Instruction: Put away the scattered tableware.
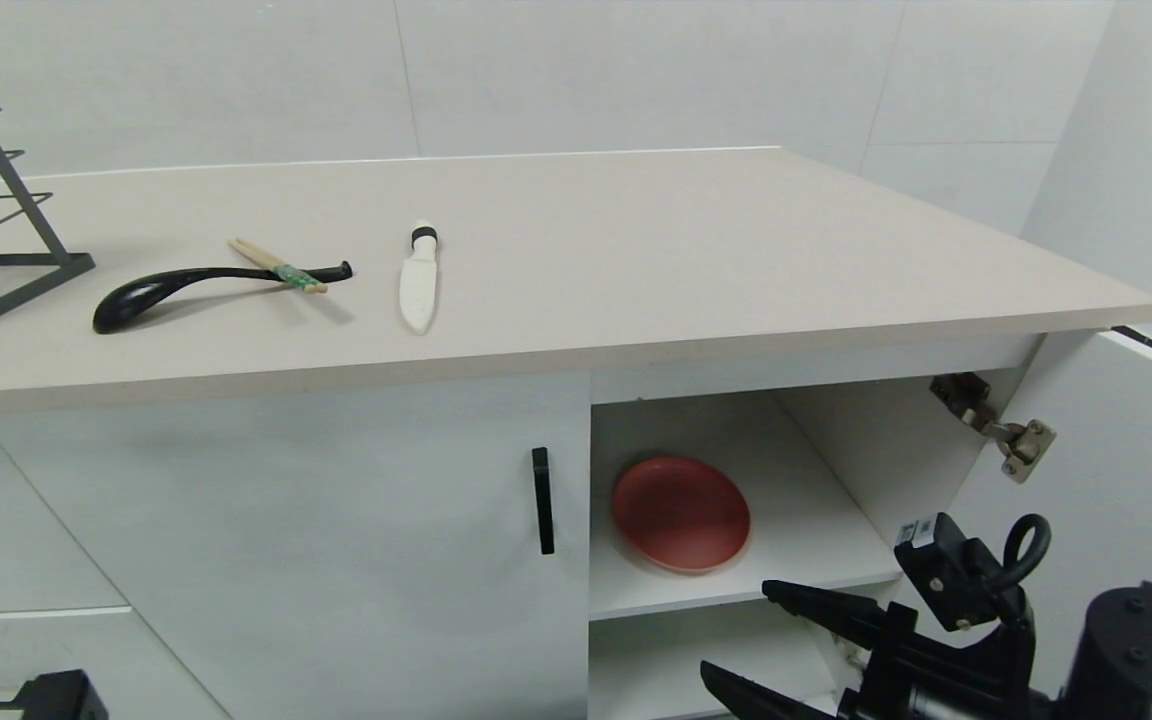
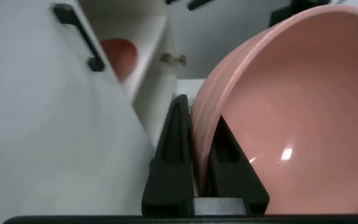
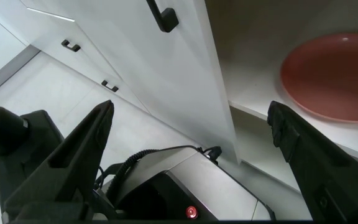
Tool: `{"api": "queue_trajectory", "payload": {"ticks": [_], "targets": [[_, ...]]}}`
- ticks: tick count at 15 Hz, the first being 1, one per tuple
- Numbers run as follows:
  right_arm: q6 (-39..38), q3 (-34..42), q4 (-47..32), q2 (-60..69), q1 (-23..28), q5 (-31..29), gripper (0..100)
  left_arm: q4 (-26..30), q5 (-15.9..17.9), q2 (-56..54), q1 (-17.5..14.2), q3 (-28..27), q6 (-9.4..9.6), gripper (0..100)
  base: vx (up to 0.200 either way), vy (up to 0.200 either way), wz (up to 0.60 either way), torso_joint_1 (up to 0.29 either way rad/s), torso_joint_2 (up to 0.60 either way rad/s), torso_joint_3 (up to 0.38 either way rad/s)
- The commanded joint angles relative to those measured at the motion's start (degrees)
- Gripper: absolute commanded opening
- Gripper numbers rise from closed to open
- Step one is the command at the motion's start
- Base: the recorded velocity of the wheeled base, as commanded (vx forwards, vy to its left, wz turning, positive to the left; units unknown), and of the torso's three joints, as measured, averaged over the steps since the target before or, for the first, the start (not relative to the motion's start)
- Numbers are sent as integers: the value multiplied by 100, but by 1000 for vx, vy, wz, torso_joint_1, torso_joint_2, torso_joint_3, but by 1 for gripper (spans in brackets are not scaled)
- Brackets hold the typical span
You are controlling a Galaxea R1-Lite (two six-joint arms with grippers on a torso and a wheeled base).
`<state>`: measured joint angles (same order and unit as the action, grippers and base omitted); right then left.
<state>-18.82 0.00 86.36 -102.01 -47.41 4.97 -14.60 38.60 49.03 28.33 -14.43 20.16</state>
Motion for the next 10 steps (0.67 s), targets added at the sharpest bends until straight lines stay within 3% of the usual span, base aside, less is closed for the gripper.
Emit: {"api": "queue_trajectory", "payload": {"ticks": [1, 4, 6, 8, 10], "targets": [[-7, 0, -5, -12, 4, 4, 100, -7, -45, 652, 375, -24, 40, 0, 0, 0, 0, 0, 0, 0], [-16, 0, -5, -29, 30, 4, 100, -7, -142, 1364, 1052, -288, 163, 0, 0, 0, 0, 0, 0, 0], [-16, 0, -5, -29, 118, 4, 100, -42, -309, 1759, 1333, -481, 216, 0, 0, 0, 0, 0, 0, 0], [-16, 0, -5, -29, 232, 4, 100, -78, -1047, 2322, 1641, -859, 357, 0, 0, 0, 0, 0, 0, 0], [-16, 0, -5, -21, 267, -5, 100, -78, -1627, 2594, 1834, -1088, 357, 0, 0, 0, 0, 0, 0, 0]]}}
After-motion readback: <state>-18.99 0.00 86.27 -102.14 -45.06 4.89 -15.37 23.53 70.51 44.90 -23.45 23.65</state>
